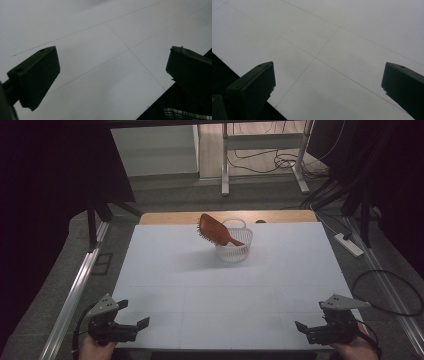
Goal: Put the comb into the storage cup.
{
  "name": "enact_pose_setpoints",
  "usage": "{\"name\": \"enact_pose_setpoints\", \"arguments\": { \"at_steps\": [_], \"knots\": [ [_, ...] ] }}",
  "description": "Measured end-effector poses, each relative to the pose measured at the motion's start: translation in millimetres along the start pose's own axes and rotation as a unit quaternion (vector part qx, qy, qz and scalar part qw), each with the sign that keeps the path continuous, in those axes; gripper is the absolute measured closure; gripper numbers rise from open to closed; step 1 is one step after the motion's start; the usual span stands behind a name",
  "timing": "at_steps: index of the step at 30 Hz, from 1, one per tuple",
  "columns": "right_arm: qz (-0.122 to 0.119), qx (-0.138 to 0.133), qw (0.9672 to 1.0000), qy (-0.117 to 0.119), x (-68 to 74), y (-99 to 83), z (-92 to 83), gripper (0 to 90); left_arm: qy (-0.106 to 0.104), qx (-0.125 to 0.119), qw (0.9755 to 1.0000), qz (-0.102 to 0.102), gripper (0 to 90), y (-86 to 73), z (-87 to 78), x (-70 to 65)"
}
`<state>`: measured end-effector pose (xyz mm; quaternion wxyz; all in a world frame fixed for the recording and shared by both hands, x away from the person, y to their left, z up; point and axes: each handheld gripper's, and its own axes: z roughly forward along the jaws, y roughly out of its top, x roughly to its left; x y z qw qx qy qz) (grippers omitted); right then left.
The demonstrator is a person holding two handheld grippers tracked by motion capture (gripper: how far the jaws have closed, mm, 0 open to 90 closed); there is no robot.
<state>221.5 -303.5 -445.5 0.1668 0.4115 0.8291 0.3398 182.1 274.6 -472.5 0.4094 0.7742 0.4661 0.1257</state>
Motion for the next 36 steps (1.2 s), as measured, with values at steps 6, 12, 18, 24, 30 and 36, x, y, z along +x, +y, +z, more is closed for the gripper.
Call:
{"name": "enact_pose_setpoints", "arguments": {
  "at_steps": [6, 12, 18, 24, 30, 36],
  "knots": [
    [0.001, 0.0, 1.0, -0.001, 0.0, 0.1, 0.1, 0.0, 0.001, 0.003, 1.0, -0.002, 0.0, -0.9, -1.2, -0.3],
    [0.001, 0.0, 1.0, -0.002, -0.4, 0.1, 0.0, 0.0, 0.001, 0.008, 1.0, -0.002, 0.0, -1.6, -1.9, -0.8],
    [0.004, -0.002, 1.0, -0.003, -0.9, 0.1, -0.3, 0.0, 0.002, 0.012, 0.9999, -0.004, 0.0, -2.5, -2.9, -1.6],
    [0.007, -0.002, 1.0, -0.005, -1.1, 0.1, -0.6, 0.0, 0.006, 0.018, 0.9998, -0.004, 0.0, -3.6, -3.8, -2.7],
    [0.008, -0.003, 0.9999, -0.007, -1.3, 0.1, -0.8, 0.0, 0.011, 0.027, 0.9996, -0.003, 0.2, -4.8, -4.7, -4.8],
    [0.008, -0.002, 0.9999, -0.008, -1.4, 0.2, -0.4, 0.0, 0.011, 0.029, 0.9995, -0.006, 0.4, -4.8, -4.6, -4.8]
  ]
}}
